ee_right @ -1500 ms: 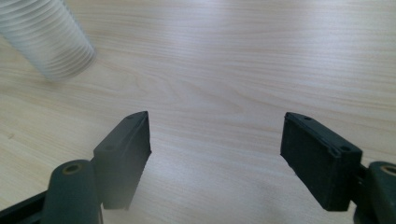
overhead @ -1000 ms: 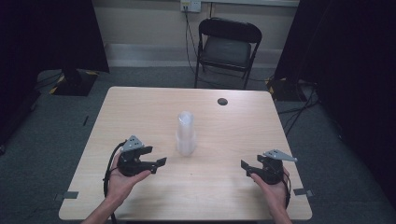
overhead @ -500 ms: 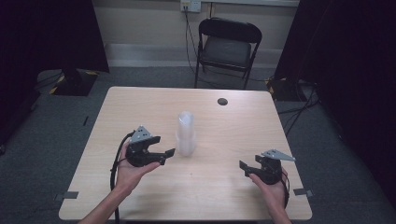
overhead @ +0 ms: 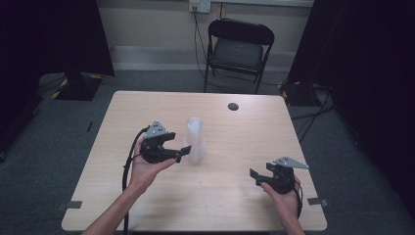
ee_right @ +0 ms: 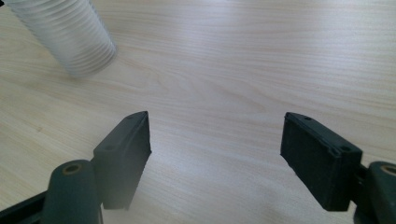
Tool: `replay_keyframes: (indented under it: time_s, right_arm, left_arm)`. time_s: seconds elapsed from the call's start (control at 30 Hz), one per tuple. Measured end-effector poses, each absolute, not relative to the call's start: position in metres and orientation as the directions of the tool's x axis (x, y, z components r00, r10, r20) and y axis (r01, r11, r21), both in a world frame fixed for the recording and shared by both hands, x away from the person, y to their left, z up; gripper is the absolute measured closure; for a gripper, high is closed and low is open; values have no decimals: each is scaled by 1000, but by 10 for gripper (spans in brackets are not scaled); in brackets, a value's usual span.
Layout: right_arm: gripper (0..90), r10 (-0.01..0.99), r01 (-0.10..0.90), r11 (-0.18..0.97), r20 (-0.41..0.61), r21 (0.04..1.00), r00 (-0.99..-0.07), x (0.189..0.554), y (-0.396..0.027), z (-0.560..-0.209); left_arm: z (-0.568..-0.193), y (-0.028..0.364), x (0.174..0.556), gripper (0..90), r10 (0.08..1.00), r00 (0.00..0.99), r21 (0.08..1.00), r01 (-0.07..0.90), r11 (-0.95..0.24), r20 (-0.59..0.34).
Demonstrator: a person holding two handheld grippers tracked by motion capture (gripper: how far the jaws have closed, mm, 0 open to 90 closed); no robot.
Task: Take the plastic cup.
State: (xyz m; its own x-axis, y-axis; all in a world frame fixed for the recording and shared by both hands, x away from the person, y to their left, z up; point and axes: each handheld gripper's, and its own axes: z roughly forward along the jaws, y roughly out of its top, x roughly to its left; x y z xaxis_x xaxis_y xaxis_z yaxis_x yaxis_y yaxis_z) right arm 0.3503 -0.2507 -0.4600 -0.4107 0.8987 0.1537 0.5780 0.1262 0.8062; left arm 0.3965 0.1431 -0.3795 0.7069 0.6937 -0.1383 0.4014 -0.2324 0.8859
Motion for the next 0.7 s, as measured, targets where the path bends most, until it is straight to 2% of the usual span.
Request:
replay_keyframes:
  time_s: [0.7]
  right_arm:
    - [218, 886, 566, 133, 159, 813, -436, 350, -249, -459]
  left_arm:
    - [-370, 118, 439, 212, 695, 709, 895, 380, -235, -118]
